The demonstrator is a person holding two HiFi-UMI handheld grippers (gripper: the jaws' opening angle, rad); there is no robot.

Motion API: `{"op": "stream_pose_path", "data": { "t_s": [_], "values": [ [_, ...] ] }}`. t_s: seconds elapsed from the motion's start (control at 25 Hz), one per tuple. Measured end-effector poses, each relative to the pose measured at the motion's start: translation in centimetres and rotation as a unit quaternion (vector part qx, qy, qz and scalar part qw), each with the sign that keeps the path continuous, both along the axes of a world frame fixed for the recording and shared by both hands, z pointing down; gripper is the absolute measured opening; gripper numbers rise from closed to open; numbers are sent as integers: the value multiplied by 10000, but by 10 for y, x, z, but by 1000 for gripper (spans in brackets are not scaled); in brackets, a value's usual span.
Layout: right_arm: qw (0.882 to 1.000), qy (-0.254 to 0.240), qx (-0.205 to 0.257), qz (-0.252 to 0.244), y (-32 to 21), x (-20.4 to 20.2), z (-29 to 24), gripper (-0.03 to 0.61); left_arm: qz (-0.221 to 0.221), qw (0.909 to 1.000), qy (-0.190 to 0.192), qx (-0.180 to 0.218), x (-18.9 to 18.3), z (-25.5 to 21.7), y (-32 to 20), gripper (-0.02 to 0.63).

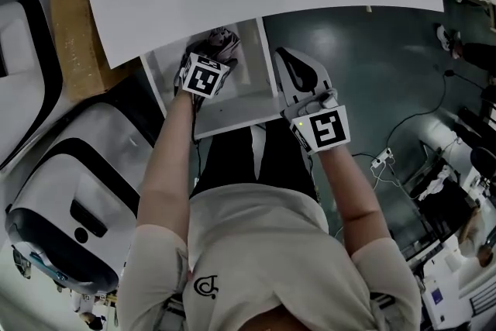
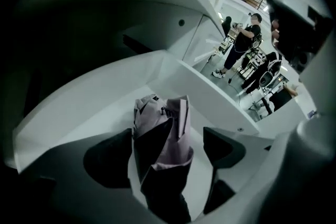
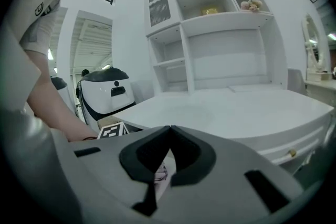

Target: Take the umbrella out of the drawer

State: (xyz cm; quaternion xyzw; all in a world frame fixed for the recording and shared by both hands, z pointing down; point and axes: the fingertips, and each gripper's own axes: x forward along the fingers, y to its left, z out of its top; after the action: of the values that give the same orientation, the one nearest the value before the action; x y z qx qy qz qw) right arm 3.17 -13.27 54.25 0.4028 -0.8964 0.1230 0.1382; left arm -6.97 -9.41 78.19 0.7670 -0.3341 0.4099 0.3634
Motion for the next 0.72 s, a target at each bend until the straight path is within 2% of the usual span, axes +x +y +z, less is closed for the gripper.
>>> {"op": "stream_pose_path", "data": {
  "t_s": [0.24,0.52,0.64,0.72],
  "values": [
    [9998,-45,-74,-153,5,-10,10,6,59,9985,-514,-158,-3,30,0,420],
    [9996,-91,-224,-131,-1,-5,23,6,26,9949,-1003,-52,-7,38,-6,415],
    [9997,-88,-213,-19,-4,3,24,6,-52,9923,-1234,84,-14,38,-11,371],
    [9996,-105,-253,54,-3,6,25,6,-210,9926,-1189,124,-16,38,-12,311]
  ]
}}
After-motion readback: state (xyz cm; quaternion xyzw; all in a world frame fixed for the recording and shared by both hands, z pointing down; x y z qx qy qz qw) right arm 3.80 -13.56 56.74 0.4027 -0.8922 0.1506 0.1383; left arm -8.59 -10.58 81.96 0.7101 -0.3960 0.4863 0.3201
